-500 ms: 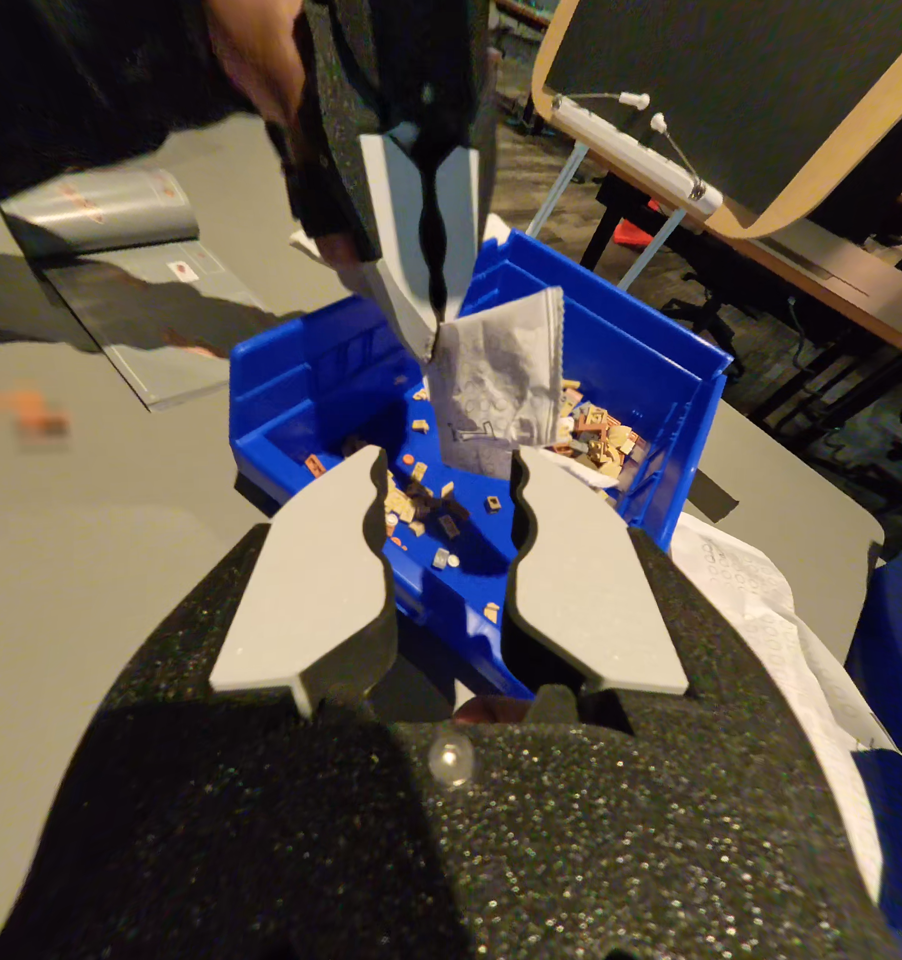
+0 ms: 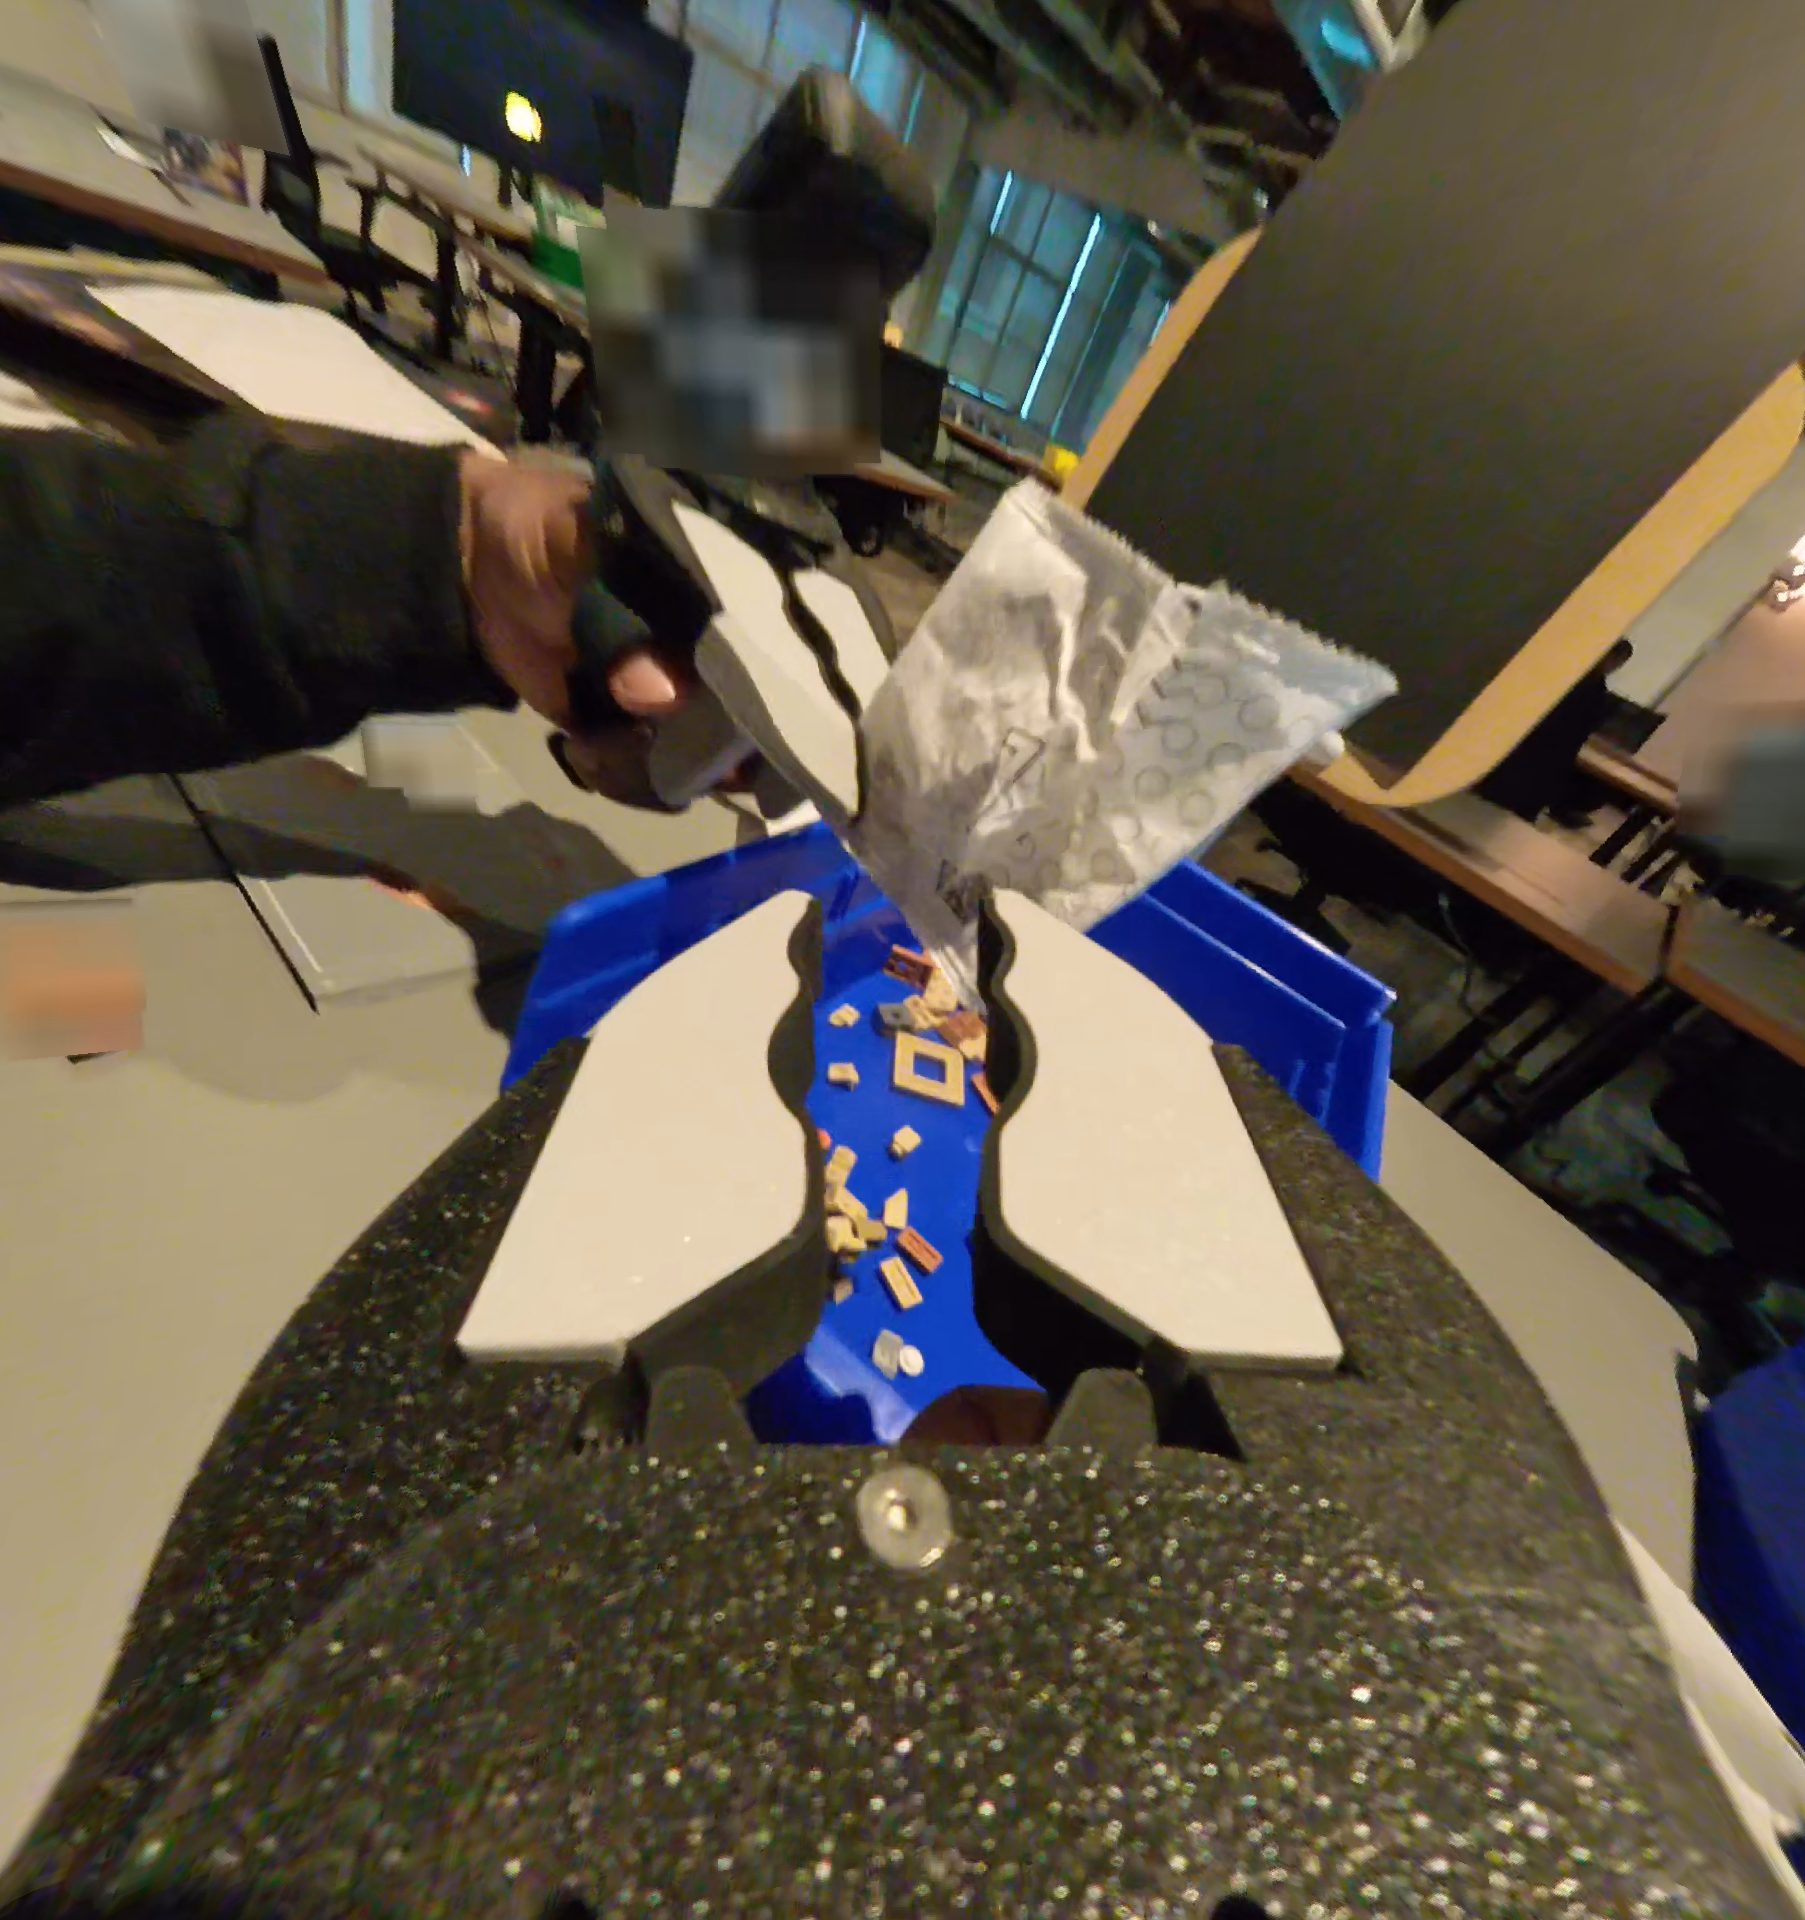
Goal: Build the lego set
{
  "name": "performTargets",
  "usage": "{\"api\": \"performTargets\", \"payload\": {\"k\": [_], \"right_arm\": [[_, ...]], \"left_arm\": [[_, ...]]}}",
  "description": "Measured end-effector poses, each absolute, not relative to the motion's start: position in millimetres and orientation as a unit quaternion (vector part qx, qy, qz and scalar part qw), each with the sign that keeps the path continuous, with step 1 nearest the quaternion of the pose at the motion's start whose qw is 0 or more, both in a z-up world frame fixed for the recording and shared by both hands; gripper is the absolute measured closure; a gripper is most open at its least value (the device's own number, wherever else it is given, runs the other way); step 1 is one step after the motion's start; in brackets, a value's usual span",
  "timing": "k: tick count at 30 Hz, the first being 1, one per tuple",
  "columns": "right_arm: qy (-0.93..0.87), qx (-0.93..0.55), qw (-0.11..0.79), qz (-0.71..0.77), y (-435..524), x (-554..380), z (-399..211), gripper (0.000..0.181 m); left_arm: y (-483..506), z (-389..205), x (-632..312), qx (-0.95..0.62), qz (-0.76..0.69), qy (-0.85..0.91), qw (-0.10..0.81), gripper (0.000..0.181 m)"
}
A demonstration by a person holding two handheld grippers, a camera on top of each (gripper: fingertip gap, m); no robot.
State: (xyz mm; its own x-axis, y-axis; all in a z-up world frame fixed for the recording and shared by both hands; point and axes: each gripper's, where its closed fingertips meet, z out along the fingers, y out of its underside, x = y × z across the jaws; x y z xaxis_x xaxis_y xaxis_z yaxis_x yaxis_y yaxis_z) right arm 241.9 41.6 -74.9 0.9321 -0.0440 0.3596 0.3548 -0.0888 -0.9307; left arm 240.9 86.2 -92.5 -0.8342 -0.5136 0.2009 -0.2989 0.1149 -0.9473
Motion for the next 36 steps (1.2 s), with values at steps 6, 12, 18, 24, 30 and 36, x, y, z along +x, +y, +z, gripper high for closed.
{"api": "performTargets", "payload": {"k": [6, 12, 18, 24, 30, 36], "right_arm": [[-0.1, -0.717, 0.667, -0.177, 45, 239, -72, 0.154], [-0.112, -0.705, 0.678, -0.176, 49, 227, -70, 0.155], [-0.144, -0.691, 0.685, -0.179, 53, 209, -69, 0.154], [-0.17, -0.689, 0.677, -0.195, 54, 201, -69, 0.155], [-0.186, -0.689, 0.666, -0.218, 55, 197, -70, 0.157], [-0.202, -0.685, 0.654, -0.248, 55, 193, -69, 0.158]], "left_arm": [[74, -86, 230, -0.194, -0.626, 0.746, 0.121, 0.181], [67, -87, 217, -0.124, -0.632, 0.749, 0.154, 0.181], [65, -80, 214, -0.081, -0.641, 0.734, 0.21, 0.181], [66, -79, 213, -0.077, -0.663, 0.716, 0.205, 0.181], [65, -80, 210, -0.074, -0.673, 0.71, 0.193, 0.181], [64, -78, 209, -0.076, -0.689, 0.698, 0.181, 0.181]]}}
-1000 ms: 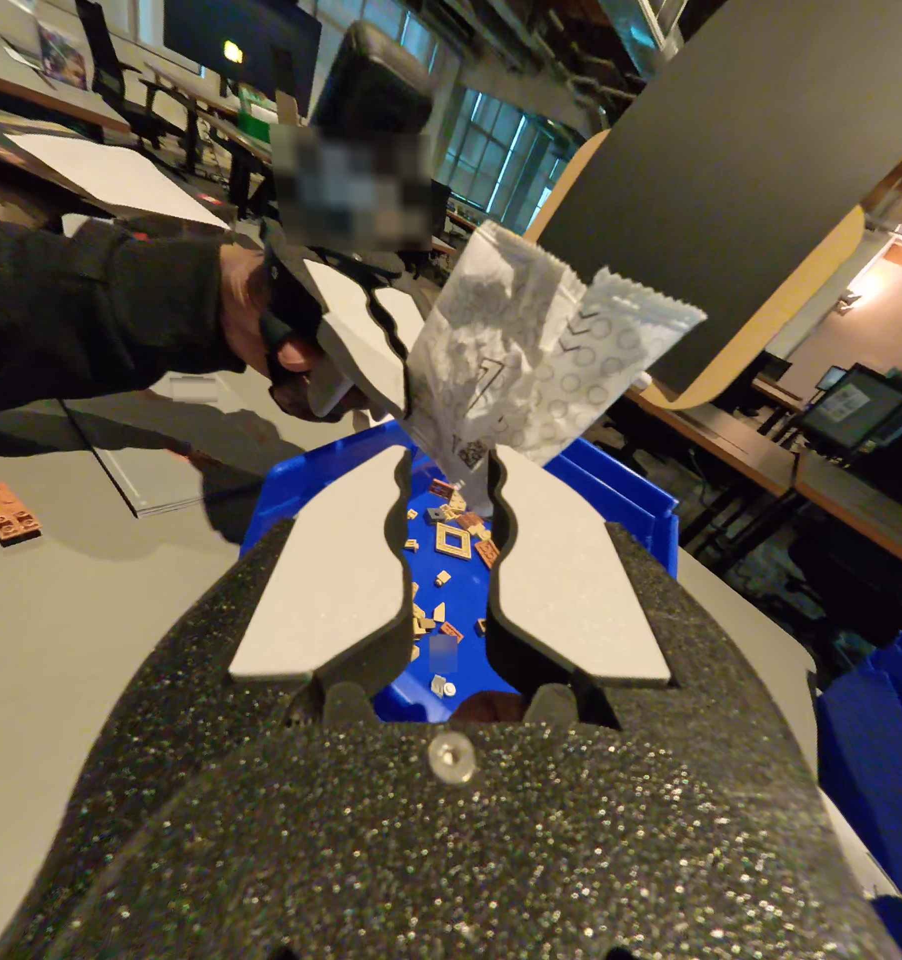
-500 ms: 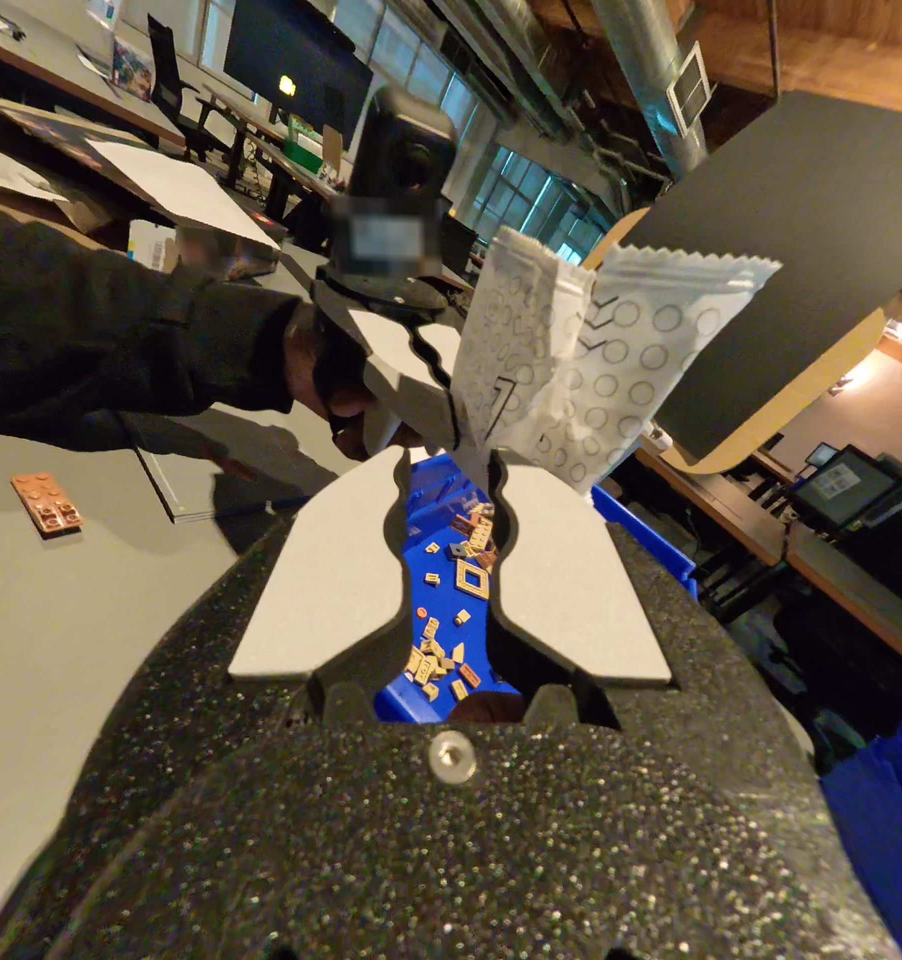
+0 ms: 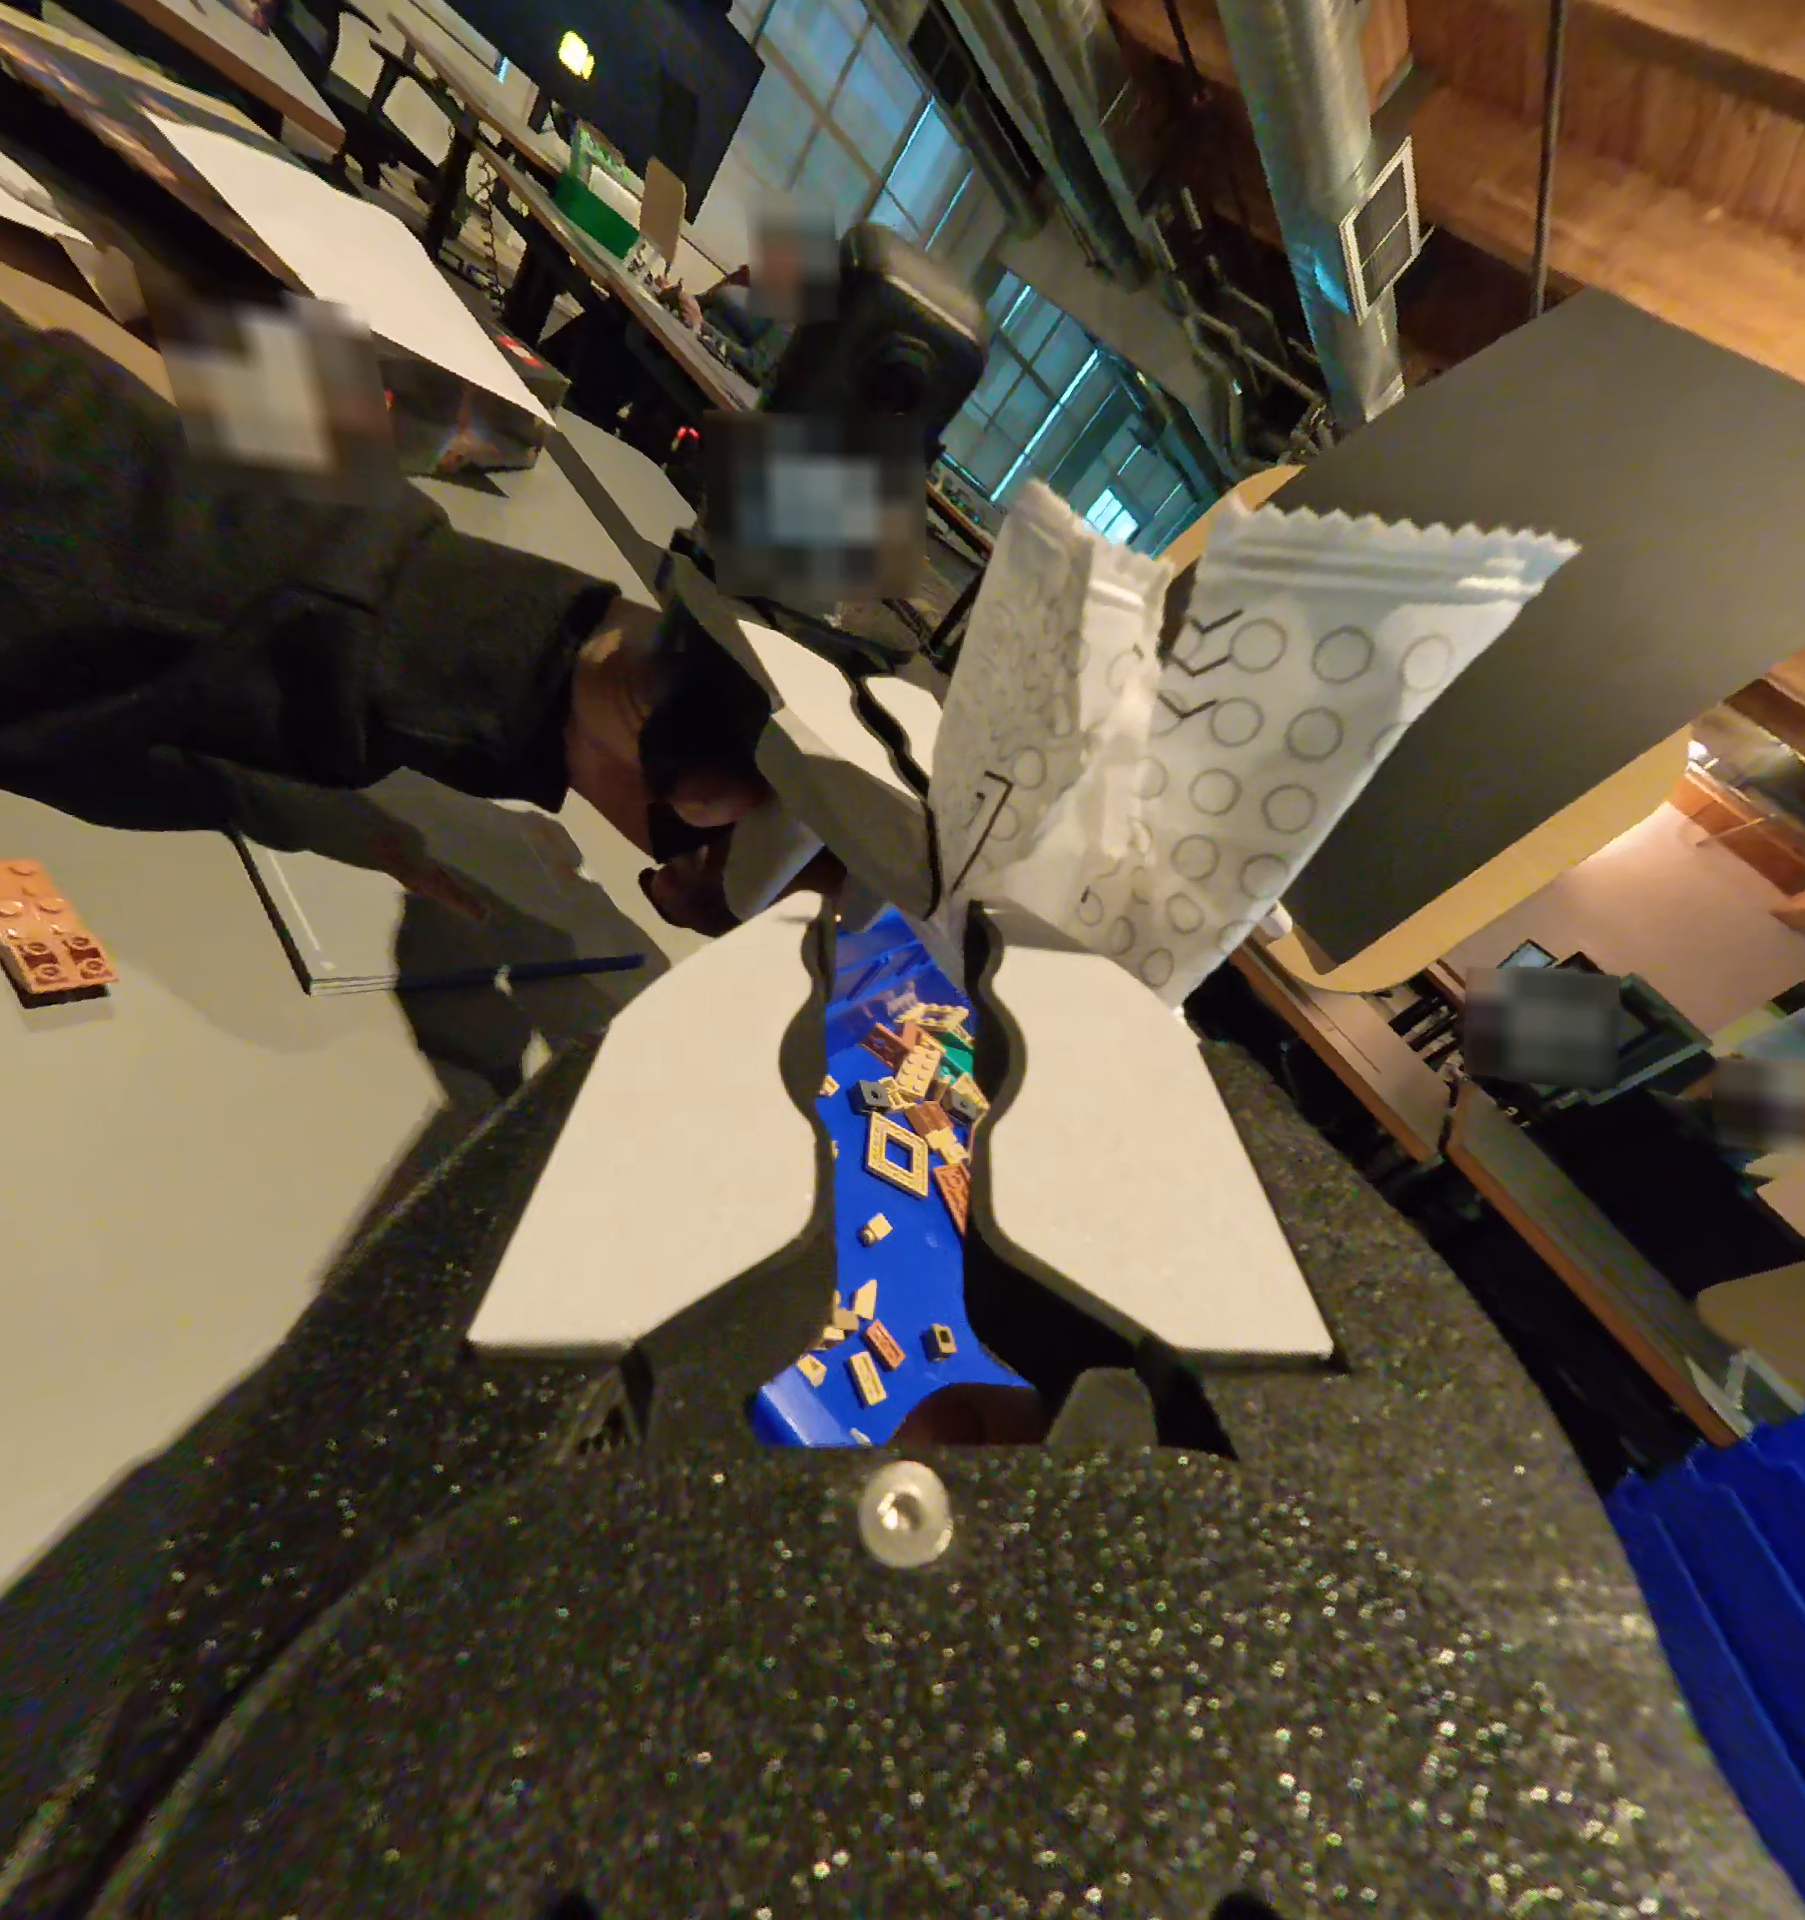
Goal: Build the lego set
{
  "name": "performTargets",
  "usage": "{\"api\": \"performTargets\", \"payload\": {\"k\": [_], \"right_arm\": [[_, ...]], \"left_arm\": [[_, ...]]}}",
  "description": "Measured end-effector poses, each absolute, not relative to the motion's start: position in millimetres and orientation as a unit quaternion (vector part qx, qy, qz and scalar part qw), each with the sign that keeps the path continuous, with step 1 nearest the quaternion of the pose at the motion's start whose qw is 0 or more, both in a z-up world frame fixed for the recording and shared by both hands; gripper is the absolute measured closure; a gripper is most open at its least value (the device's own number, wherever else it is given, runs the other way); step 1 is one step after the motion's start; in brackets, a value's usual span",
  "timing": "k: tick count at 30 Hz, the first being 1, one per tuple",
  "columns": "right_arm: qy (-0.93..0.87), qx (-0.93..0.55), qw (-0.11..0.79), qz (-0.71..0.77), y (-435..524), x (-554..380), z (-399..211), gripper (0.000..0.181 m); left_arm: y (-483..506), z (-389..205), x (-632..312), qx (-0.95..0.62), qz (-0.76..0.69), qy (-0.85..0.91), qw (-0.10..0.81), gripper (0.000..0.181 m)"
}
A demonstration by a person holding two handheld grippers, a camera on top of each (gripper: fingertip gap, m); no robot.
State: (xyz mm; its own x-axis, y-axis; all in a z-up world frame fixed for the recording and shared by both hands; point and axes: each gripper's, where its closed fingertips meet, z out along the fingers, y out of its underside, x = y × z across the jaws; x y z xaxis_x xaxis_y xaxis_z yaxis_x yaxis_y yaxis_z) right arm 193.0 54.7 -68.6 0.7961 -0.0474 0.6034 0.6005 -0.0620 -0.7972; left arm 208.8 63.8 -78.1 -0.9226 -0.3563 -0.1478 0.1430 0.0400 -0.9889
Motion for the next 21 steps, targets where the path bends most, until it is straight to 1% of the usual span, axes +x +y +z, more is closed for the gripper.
{"api": "performTargets", "payload": {"k": [5, 15, 18, 19, 20, 21], "right_arm": [[-0.197, -0.676, 0.664, -0.252, 51, 192, -60, 0.161], [-0.197, -0.676, 0.662, -0.255, 52, 190, -60, 0.161], [-0.192, -0.676, 0.665, -0.253, 51, 191, -59, 0.167], [-0.192, -0.675, 0.667, -0.252, 51, 191, -59, 0.171], [-0.194, -0.675, 0.667, -0.25, 50, 190, -59, 0.18], [-0.195, -0.674, 0.667, -0.25, 50, 190, -58, 0.181]], "left_arm": [[66, -73, 208, -0.087, -0.719, 0.672, 0.153, 0.181], [59, -78, 200, -0.064, -0.713, 0.684, 0.141, 0.181], [57, -80, 198, -0.051, -0.703, 0.693, 0.15, 0.181], [57, -80, 197, -0.047, -0.7, 0.696, 0.153, 0.181], [57, -80, 197, -0.045, -0.698, 0.697, 0.157, 0.181], [57, -80, 197, -0.044, -0.695, 0.699, 0.162, 0.181]]}}
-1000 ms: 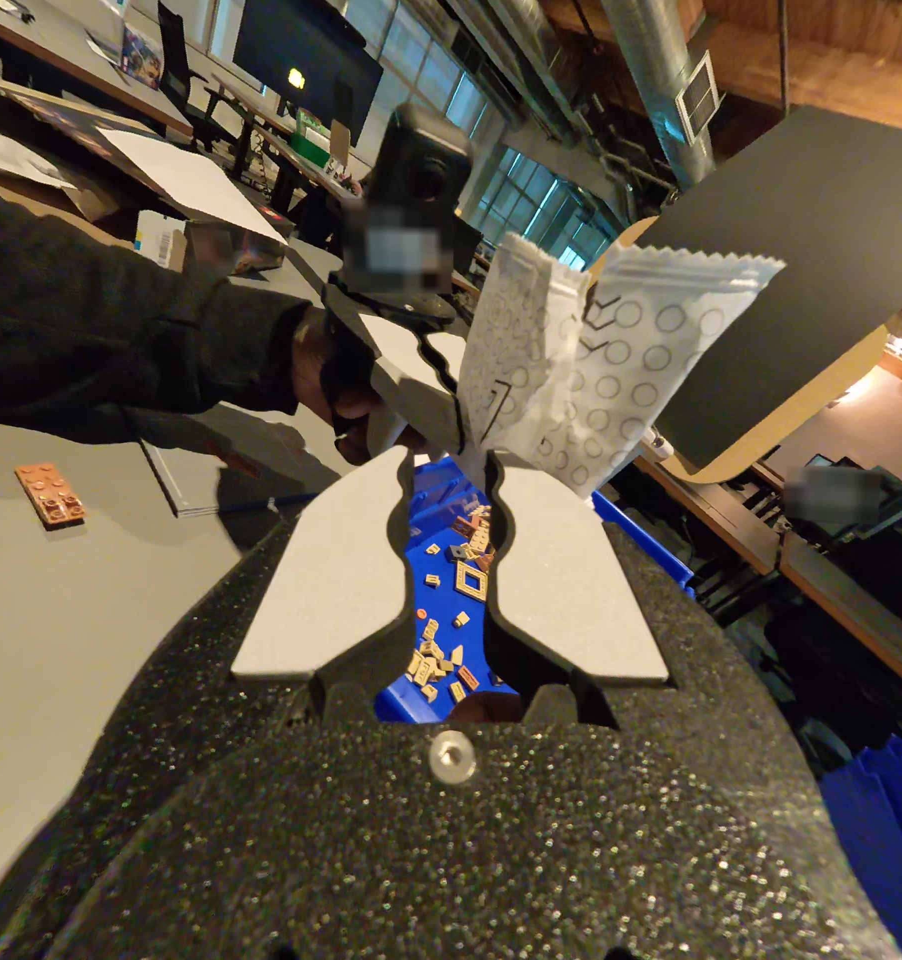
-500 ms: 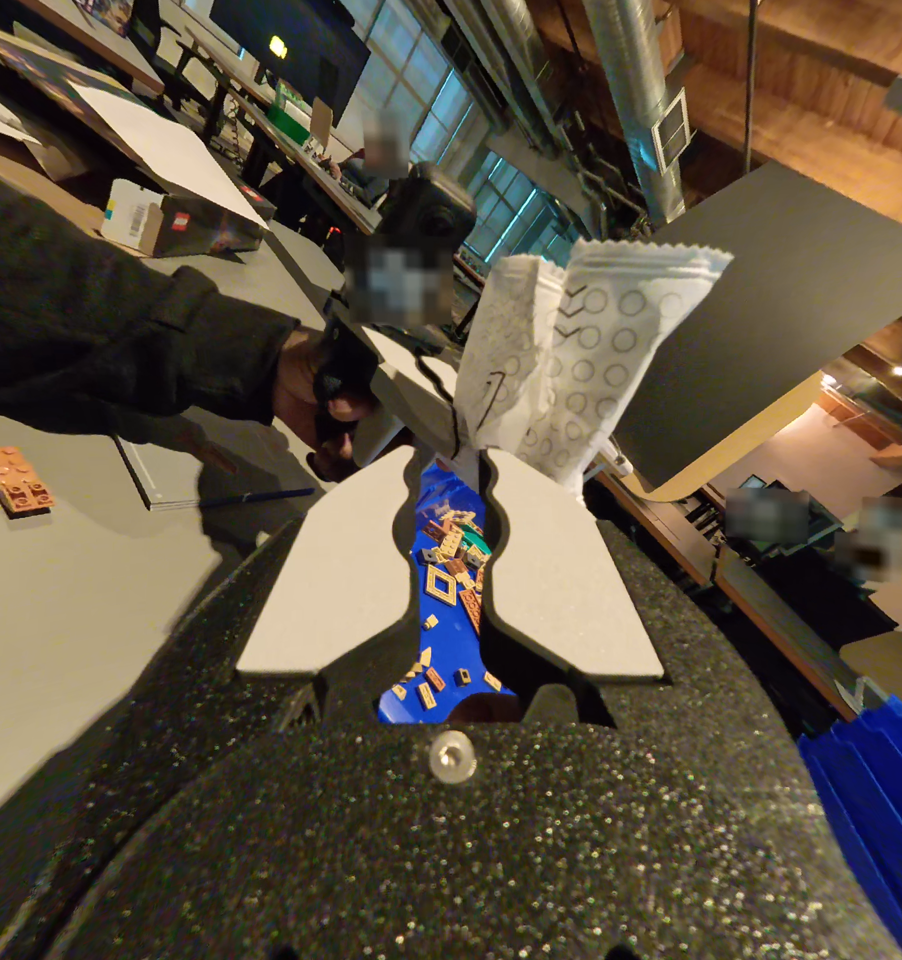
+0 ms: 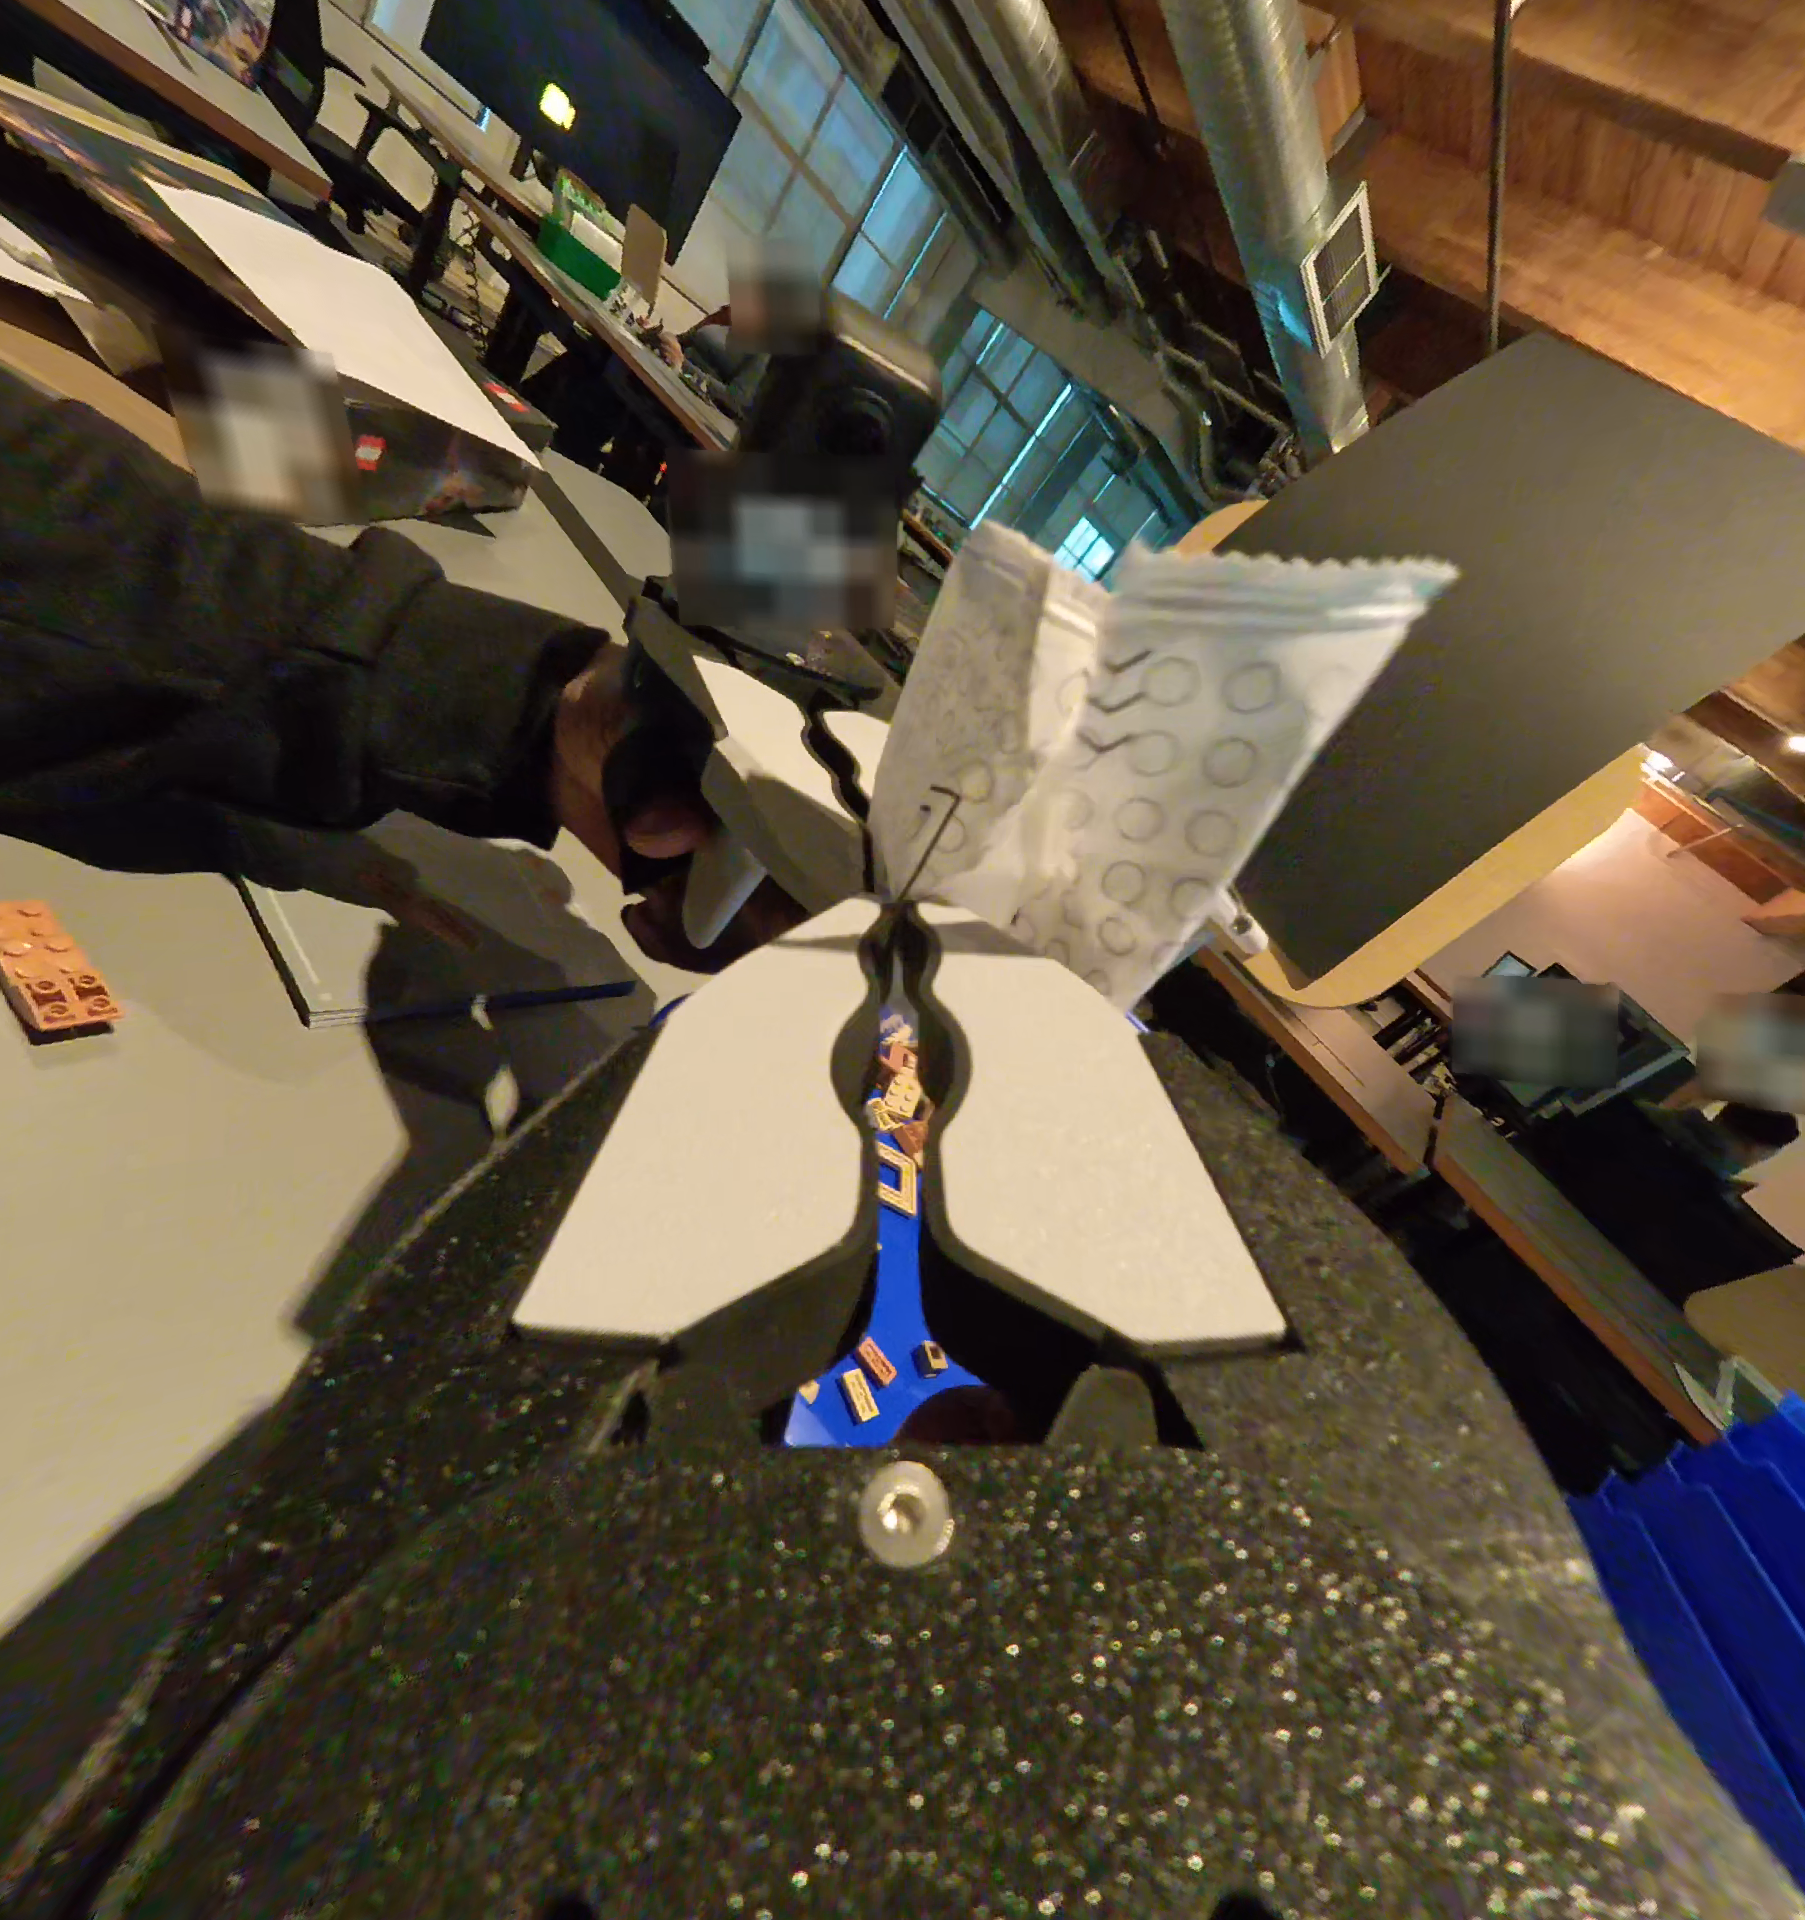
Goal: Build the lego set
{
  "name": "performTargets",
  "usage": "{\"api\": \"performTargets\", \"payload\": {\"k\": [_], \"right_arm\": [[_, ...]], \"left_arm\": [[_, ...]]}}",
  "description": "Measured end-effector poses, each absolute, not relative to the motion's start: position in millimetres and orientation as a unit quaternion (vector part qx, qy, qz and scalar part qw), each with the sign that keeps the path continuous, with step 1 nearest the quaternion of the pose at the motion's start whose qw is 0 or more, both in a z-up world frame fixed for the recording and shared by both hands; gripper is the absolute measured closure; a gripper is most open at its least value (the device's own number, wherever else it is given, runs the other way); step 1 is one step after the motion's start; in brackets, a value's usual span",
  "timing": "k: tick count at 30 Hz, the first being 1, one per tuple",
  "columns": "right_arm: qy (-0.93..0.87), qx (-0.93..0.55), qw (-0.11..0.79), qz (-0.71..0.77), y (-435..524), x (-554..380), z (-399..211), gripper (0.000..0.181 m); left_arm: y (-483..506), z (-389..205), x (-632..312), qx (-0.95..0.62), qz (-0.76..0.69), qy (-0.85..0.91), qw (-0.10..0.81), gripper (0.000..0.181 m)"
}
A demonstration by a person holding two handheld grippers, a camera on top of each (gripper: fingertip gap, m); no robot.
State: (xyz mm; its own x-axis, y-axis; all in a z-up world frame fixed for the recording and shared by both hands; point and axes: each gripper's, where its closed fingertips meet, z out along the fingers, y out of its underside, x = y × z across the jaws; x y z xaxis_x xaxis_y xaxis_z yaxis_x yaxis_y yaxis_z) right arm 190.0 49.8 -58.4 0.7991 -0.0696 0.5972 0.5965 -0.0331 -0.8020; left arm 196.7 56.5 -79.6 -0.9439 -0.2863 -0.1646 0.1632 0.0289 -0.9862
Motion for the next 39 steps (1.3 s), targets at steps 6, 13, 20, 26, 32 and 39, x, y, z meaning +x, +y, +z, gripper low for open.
{"api": "performTargets", "payload": {"k": [6, 13, 20, 26, 32, 39], "right_arm": [[-0.137, -0.679, 0.694, -0.197, 48, 201, -56, 0.181], [0.004, -0.627, 0.779, 0.018, 32, 229, -41, 0.181], [0.156, -0.505, 0.822, 0.21, 21, 260, -30, 0.181], [0.276, -0.445, 0.789, 0.322, 30, 272, -47, 0.18], [0.26, -0.473, 0.806, 0.242, 34, 268, -44, 0.181], [0.231, -0.481, 0.818, 0.215, 35, 257, -39, 0.181]], "left_arm": [[55, -84, 206, -0.07, -0.669, 0.717, 0.184, 0.175], [44, -87, 220, -0.111, -0.613, 0.755, 0.205, 0.168], [43, -61, 232, -0.188, -0.605, 0.742, 0.217, 0.162], [59, -40, 238, -0.253, -0.597, 0.723, 0.239, 0.162], [59, -44, 241, -0.311, -0.556, 0.736, 0.23, 0.162], [53, -48, 250, -0.363, -0.544, 0.723, 0.223, 0.166]]}}
